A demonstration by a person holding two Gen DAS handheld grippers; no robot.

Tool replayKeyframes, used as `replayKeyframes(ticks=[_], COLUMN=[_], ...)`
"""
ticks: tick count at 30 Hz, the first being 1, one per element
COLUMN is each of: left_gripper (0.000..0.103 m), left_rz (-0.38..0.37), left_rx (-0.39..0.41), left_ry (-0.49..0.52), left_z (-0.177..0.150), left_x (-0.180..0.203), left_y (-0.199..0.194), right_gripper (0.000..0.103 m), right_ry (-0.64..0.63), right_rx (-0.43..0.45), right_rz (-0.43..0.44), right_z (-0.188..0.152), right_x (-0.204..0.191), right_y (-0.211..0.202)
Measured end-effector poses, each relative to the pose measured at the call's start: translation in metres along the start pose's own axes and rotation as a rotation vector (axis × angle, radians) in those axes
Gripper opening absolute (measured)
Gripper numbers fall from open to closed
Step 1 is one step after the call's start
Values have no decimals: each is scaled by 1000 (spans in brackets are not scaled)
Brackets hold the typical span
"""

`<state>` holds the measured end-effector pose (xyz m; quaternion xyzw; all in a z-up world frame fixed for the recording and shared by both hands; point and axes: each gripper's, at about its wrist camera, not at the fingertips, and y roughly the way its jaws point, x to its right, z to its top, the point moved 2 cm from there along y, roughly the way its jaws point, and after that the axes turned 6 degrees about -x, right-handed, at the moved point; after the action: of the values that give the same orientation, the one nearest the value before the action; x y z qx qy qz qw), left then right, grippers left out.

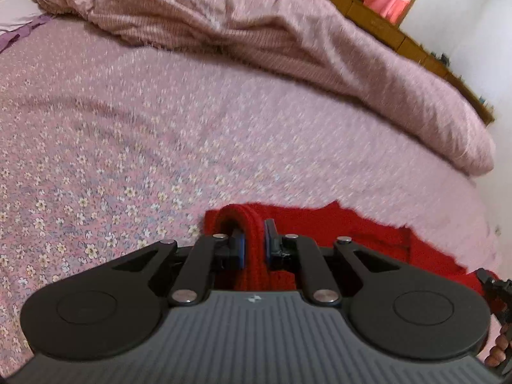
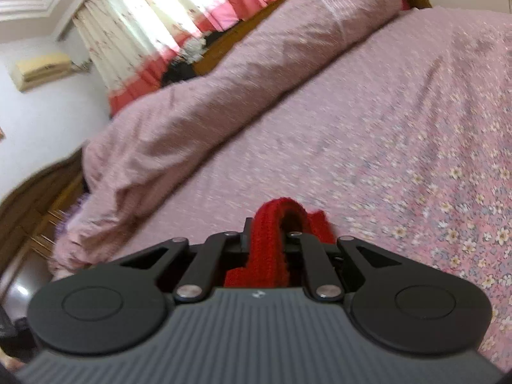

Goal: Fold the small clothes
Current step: 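Lift the hem with both grippers and fold it over toward the collar, then lower the hem onto the folded body and open both grippers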

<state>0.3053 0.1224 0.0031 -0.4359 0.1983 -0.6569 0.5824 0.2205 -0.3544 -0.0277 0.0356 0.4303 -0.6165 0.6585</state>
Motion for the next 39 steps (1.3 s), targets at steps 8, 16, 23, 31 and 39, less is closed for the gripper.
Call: replayKeyframes(ticks=[8, 16, 23, 31, 39], left_gripper=[15, 66, 75, 78, 81], left_rz=[30, 78, 75, 33, -16], left_rx=[-31, 30, 81, 34, -43], left_ry=[32, 76, 117, 40, -39], left_z=[-1, -6, -17, -47, -79], left_x=[-2, 8, 20, 41, 55], left_y=[0, -39, -70, -79, -61], right_gripper=[14, 57, 57, 57, 57], right_ry=[-32, -81, -107, -49, -28], right_rx=[-46, -16, -18, -60, -149], right_rz=[-74, -108, -80, -24, 17], right_z=[-14, -12, -20, -41, -71], right_x=[8, -6, -19, -35, -49], right_y=[6, -26, -52, -66, -54])
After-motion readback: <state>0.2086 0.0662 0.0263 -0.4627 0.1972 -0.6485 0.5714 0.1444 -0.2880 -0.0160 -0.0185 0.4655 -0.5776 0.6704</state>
